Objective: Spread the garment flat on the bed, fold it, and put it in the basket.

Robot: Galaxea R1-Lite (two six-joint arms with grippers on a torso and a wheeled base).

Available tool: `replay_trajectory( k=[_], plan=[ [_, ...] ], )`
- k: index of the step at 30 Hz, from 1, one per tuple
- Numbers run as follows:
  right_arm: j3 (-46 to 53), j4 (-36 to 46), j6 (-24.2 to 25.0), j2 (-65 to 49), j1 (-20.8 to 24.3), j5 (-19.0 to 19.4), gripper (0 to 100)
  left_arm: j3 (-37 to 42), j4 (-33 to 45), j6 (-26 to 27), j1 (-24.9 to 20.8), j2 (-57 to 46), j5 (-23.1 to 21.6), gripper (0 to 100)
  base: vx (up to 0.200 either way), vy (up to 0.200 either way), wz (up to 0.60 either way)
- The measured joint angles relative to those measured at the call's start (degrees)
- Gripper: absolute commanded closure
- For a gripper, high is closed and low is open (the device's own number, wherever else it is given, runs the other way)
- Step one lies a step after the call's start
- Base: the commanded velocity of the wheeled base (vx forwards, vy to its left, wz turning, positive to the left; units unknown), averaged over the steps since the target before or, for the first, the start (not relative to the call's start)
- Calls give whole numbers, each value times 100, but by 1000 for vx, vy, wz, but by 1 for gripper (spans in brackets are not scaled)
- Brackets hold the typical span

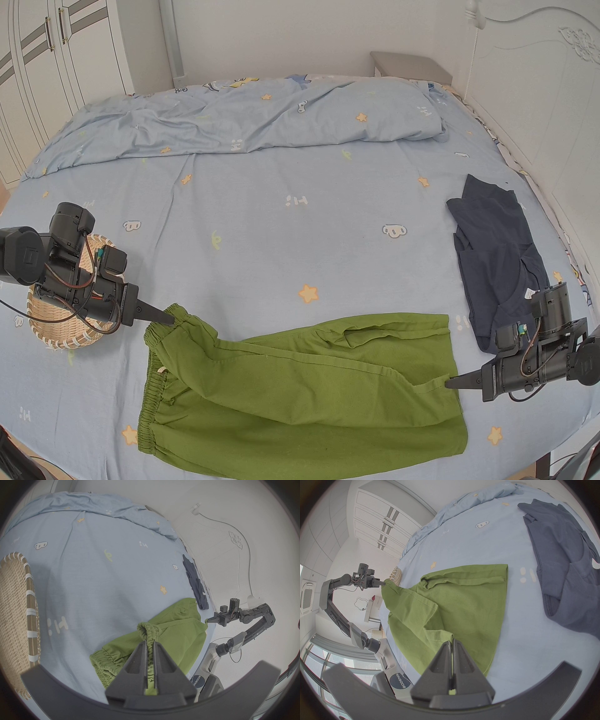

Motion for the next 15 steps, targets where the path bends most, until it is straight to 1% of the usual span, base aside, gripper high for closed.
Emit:
replay_trajectory(
  k=[9,12,15],
  plan=[
    [-124,-18,22,-80,-12,-20,100,-76,-79,-73,32,-5,-20,100,0,0,0],
    [-278,-20,41,-105,-28,-33,100,-139,-233,-273,43,-2,-23,100,0,0,0],
    [-560,-9,74,-135,-83,-39,100,-213,-611,-690,51,4,-23,100,0,0,0]
  ],
)
